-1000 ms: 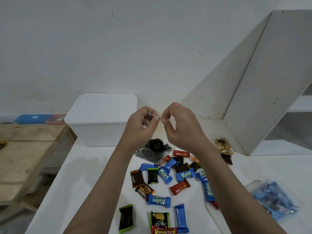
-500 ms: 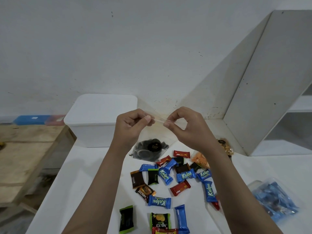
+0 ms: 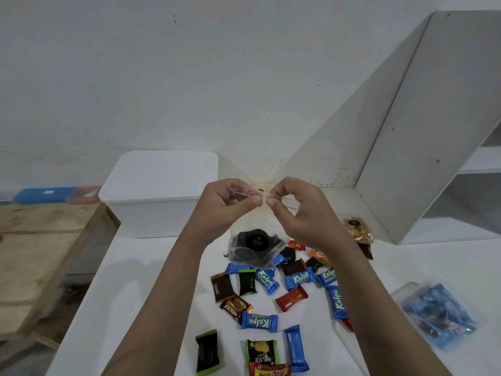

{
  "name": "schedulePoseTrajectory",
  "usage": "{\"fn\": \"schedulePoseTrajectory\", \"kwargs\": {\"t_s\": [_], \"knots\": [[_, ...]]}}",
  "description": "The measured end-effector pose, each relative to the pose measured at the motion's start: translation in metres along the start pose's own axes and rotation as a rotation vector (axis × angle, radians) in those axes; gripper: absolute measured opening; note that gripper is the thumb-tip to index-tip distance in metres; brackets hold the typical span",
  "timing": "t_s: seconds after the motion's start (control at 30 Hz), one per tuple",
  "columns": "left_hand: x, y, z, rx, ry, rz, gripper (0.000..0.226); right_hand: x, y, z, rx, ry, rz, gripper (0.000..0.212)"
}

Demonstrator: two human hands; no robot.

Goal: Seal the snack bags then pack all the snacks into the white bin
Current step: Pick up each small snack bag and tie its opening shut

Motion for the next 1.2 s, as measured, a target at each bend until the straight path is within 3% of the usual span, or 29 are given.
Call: {"fn": "schedulePoseTrajectory", "kwargs": {"t_s": [0.3,0.7,0.83,0.97,1.2], "knots": [[-0.001,-0.005,-0.004,-0.067,0.051,0.035,0.006,0.007,-0.005,0.0,-0.053,-0.079,0.02,0.005],[0.004,-0.011,0.0,0.047,0.064,0.008,0.019,0.005,-0.016,0.002,-0.086,-0.11,0.031,0.008],[0.002,-0.015,-0.008,0.024,-0.037,-0.002,0.004,-0.003,-0.015,0.0,-0.092,0.04,0.153,0.014],[0.005,-0.016,-0.013,-0.045,-0.094,-0.053,0.007,-0.011,-0.014,0.001,-0.026,0.233,0.226,0.006],[-0.001,-0.017,-0.009,0.041,0.113,-0.142,0.007,-0.017,-0.016,0.002,0.018,0.171,0.232,0.012]]}}
Point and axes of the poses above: each hand's wrist, its own y-axis towards the middle knuckle, its own z-axis out of the palm, x = y × z, the point moved 8 cm from there along y, towards the middle knuckle, and after that the axes turned 8 degrees about -z, right-handed, at the moved point
